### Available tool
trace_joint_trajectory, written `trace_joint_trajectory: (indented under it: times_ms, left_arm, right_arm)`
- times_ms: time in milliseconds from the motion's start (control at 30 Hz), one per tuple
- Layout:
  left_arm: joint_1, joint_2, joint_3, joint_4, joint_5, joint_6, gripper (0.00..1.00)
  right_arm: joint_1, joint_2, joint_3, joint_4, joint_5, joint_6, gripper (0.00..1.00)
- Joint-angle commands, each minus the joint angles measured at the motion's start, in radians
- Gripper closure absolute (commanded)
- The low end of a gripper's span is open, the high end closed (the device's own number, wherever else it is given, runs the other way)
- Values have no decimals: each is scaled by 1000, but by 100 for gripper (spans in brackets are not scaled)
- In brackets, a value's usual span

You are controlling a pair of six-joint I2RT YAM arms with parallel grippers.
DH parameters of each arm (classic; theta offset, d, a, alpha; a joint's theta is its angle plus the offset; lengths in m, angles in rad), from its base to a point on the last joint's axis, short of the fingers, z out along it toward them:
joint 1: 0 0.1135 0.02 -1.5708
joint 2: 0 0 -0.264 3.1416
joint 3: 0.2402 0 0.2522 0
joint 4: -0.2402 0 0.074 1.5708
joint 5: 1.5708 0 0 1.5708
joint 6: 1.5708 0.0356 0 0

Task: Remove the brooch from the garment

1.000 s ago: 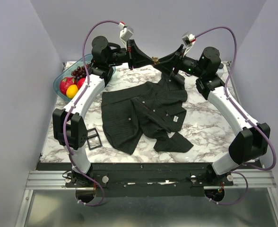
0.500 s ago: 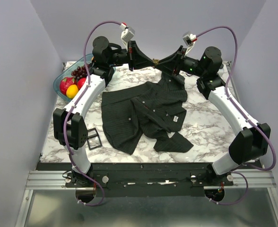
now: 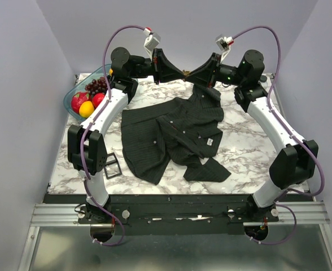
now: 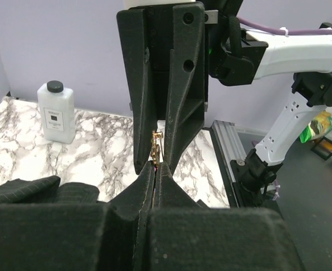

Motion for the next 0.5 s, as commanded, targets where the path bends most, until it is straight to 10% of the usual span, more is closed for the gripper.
trace_joint_trajectory:
  times_ms: [0,467]
  left_arm:
    - [-33,-29,-15,129,136,-83,100]
    - [-30,-54,-46,74,119,-29,100]
  right_arm:
    - [-33,67,54,-39,47,52,71]
    - [-90,68,50,-67,64,68,75]
